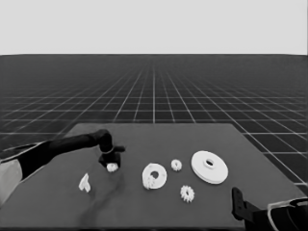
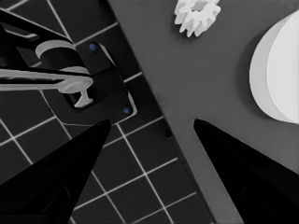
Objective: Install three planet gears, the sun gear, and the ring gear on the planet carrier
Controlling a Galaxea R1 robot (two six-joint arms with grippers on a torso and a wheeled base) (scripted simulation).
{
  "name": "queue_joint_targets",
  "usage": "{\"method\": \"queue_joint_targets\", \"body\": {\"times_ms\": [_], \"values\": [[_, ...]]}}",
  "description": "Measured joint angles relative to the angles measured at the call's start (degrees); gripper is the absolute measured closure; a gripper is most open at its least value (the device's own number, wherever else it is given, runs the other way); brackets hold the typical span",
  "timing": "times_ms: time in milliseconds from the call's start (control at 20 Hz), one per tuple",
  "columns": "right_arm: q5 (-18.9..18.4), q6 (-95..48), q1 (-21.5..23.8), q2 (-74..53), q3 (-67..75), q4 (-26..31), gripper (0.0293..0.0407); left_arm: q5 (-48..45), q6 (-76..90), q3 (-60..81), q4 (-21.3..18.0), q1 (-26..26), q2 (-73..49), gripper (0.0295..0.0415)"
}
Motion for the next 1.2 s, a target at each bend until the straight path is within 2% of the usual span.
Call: {"method": "queue_joint_targets", "body": {"times_ms": [200,300,350,700,850,1200], "values": [[0.0,0.0,0.0,0.0,0.0,0.0,0.0315,-0.3,0.2,-0.5,0.2,0.3,0.2,0.0326],[0.0,0.0,0.0,0.0,0.0,0.0,0.0315,-0.3,0.2,-0.5,0.2,0.3,0.2,0.0395],[0.0,0.0,0.0,0.0,0.0,0.0,0.0315,-0.3,0.2,-0.5,0.3,0.3,0.2,0.0398],[0.0,0.0,0.0,0.0,0.0,0.0,0.0315,-0.3,0.2,-0.5,0.3,0.3,0.2,0.0398],[0.0,0.0,0.0,0.0,0.0,0.0,0.0315,5.6,-3.1,7.3,-5.6,-7.9,-3.1,0.0398],[0.0,0.0,0.0,0.0,0.0,0.0,0.0315,6.9,-3.2,7.9,-7.5,-10.2,-3.4,0.0398]]}}
